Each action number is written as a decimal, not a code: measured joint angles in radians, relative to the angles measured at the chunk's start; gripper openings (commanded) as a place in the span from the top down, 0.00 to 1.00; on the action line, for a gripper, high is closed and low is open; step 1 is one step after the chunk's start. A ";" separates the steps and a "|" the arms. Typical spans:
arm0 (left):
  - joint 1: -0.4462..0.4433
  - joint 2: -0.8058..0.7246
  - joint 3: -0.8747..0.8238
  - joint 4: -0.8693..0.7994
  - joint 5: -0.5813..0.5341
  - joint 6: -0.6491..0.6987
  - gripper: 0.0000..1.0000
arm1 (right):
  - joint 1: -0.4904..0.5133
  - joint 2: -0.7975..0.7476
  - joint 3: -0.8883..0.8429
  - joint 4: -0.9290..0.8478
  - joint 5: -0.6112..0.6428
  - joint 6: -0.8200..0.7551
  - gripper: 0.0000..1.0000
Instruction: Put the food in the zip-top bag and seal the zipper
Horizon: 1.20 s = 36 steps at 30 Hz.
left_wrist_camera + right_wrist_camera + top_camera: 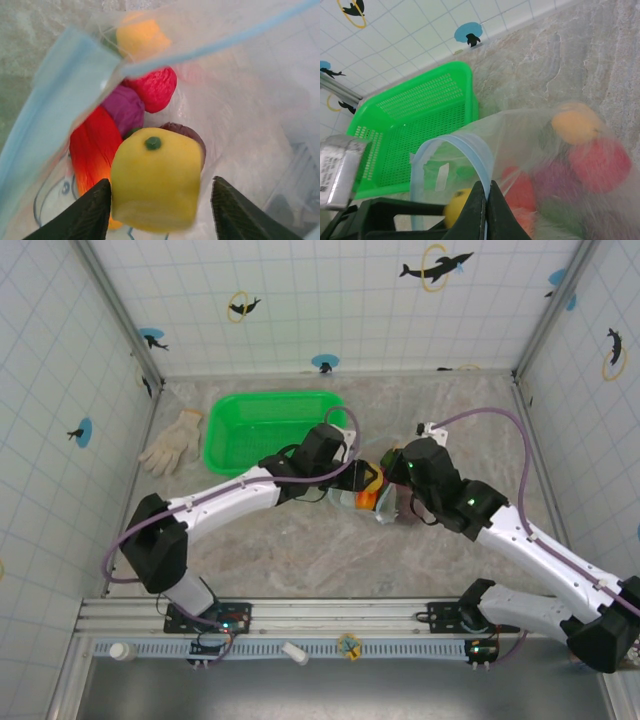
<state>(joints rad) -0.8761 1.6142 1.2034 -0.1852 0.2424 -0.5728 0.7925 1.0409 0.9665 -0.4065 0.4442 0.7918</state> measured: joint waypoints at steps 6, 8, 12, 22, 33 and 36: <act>0.000 0.006 0.006 0.009 -0.019 0.000 0.25 | 0.000 0.001 0.009 -0.011 0.008 -0.002 1.00; 0.000 -0.006 0.006 0.008 -0.026 0.002 0.26 | 0.000 0.003 0.012 -0.014 0.008 -0.008 1.00; 0.000 -0.078 0.001 0.008 -0.047 0.021 0.27 | 0.000 0.018 0.040 -0.041 0.012 -0.034 1.00; 0.043 -0.248 0.040 -0.055 -0.114 0.165 0.30 | -0.021 0.040 0.136 -0.089 -0.074 -0.198 1.00; 0.053 -0.134 0.043 -0.158 -0.120 0.377 0.49 | -0.095 0.052 0.180 -0.136 -0.212 -0.318 1.00; 0.054 -0.126 0.043 -0.145 -0.105 0.392 0.60 | -0.117 0.052 0.180 -0.136 -0.262 -0.335 1.00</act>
<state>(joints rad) -0.8219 1.4883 1.2461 -0.3298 0.1371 -0.1810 0.6754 1.0927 1.1461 -0.5426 0.1825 0.4568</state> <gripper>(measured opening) 0.432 0.060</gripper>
